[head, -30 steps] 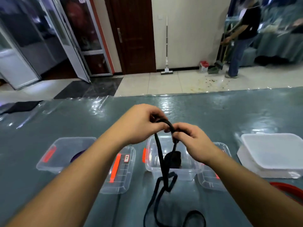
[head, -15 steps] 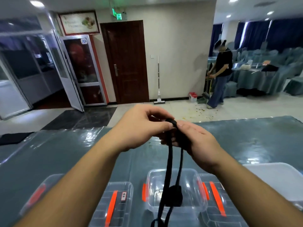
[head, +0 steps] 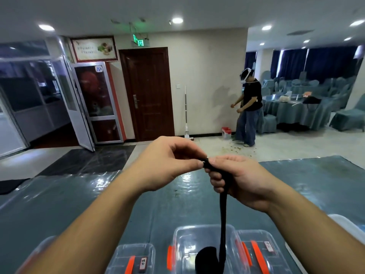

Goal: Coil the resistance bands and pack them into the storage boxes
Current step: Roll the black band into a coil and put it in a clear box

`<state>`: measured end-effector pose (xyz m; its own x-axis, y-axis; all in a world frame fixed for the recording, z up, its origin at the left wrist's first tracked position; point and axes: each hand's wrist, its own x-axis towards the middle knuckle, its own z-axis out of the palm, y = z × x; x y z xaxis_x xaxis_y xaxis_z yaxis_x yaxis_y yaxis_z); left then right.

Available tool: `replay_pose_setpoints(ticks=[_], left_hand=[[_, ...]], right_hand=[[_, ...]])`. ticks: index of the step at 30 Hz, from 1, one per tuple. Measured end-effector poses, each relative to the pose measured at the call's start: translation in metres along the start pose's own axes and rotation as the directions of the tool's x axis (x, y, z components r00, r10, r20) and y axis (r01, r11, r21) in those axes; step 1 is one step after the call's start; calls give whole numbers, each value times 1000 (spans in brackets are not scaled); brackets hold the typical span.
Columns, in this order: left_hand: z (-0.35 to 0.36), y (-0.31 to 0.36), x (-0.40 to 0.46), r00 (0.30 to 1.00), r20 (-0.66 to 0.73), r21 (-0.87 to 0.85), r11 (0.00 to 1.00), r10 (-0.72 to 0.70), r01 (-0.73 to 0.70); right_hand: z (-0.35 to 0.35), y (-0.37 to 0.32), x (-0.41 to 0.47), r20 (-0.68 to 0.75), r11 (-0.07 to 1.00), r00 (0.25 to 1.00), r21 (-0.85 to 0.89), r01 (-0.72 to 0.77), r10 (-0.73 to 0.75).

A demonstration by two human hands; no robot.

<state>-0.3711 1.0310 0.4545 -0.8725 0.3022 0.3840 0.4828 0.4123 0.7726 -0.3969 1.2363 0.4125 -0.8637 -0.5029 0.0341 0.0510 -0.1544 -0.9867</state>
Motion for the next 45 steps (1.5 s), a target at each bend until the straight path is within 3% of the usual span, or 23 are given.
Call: replay_pose_setpoints(ticks=[3, 6, 11, 17, 21, 25, 28, 30, 36, 40, 42, 45], left_hand=[[-2, 0, 2, 997, -78, -18, 1000, 20, -21], [-6, -2, 4, 989, -148, -18, 1000, 18, -21], [-9, 0, -1, 990, -20, 114, 984, 137, -134], [-11, 2, 3, 906, -3, 459, 805, 423, -375], [-6, 2, 6, 872, -14, 555, 729, 490, -401], [3, -2, 5, 794, -72, 667, 621, 604, -412], [17, -10, 3, 747, -209, 624, 674, 631, -395], [23, -15, 1, 766, -234, 549, 732, 599, -405], [15, -12, 1, 853, -177, 456, 809, 492, -372], [8, -7, 5, 904, -17, 455, 809, 426, -372], [7, -3, 5, 906, 19, 468, 797, 423, -382], [8, 0, 2, 870, -45, 506, 762, 492, -404]], right_hand=[[1, -7, -3, -28, 995, 997, -76, 69, -72], [2, -14, -5, -48, 933, 969, -285, 220, -243], [-4, -24, -9, 12, 900, 967, -361, 242, -255], [-8, -28, -15, 34, 943, 989, -298, 150, -147], [-6, -30, -17, 20, 925, 982, -334, 183, -187], [-6, -32, -16, -21, 920, 971, -325, 217, -236], [-4, -31, -14, -74, 913, 949, -305, 270, -305], [-4, -30, -12, -103, 907, 937, -303, 291, -335], [-4, -28, -13, -72, 901, 946, -334, 277, -317], [-3, -32, -16, -9, 904, 959, -336, 263, -282], [-2, -31, -18, 5, 920, 966, -304, 249, -259], [0, -28, -19, 4, 961, 975, -172, 218, -220]])
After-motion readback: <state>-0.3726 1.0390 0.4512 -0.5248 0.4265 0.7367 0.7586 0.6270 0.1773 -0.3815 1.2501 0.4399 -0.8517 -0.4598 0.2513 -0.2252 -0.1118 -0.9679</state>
